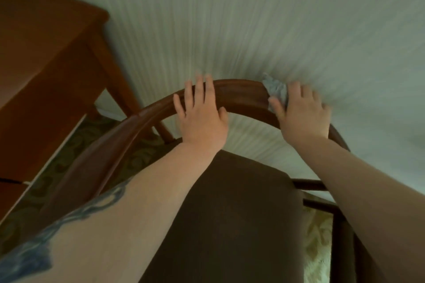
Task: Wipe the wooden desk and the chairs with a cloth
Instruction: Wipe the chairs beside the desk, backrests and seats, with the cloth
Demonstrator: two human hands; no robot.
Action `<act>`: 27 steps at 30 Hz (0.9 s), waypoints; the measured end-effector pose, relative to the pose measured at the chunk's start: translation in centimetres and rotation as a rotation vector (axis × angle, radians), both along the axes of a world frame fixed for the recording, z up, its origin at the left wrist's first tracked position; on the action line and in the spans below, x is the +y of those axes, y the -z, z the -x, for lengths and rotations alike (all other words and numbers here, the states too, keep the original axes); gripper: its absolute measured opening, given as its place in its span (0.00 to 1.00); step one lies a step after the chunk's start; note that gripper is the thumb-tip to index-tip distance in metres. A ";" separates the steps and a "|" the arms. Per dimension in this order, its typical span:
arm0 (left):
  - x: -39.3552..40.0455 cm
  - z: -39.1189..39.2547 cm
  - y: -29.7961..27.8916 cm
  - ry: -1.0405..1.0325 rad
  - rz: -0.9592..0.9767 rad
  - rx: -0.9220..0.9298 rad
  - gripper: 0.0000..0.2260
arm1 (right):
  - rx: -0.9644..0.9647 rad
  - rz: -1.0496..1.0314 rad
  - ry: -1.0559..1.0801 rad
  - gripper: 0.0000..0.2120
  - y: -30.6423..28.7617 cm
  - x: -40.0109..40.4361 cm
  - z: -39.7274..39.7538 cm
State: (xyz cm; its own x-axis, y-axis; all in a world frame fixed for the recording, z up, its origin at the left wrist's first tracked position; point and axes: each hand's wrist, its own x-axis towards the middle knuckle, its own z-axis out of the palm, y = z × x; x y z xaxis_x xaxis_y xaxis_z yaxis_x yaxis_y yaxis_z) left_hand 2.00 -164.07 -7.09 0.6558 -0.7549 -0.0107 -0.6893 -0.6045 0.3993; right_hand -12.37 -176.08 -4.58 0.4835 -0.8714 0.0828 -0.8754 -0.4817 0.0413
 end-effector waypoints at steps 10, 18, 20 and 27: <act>2.7 4.7 -9.2 0.299 -0.426 0.173 0.22 | 0.262 -0.307 0.132 0.27 -6.7 0.3 7.7; 9.1 7.6 -20.2 0.015 -0.453 0.072 0.14 | 0.390 -0.420 -0.241 0.10 -20.9 3.9 9.7; 11.0 8.4 -24.0 -0.031 -0.439 0.040 0.12 | 0.372 -0.363 -0.338 0.10 -25.0 5.5 9.9; 23.9 12.3 -33.8 -0.312 -0.283 0.023 0.16 | 0.275 -0.200 -0.688 0.09 -34.0 15.7 8.1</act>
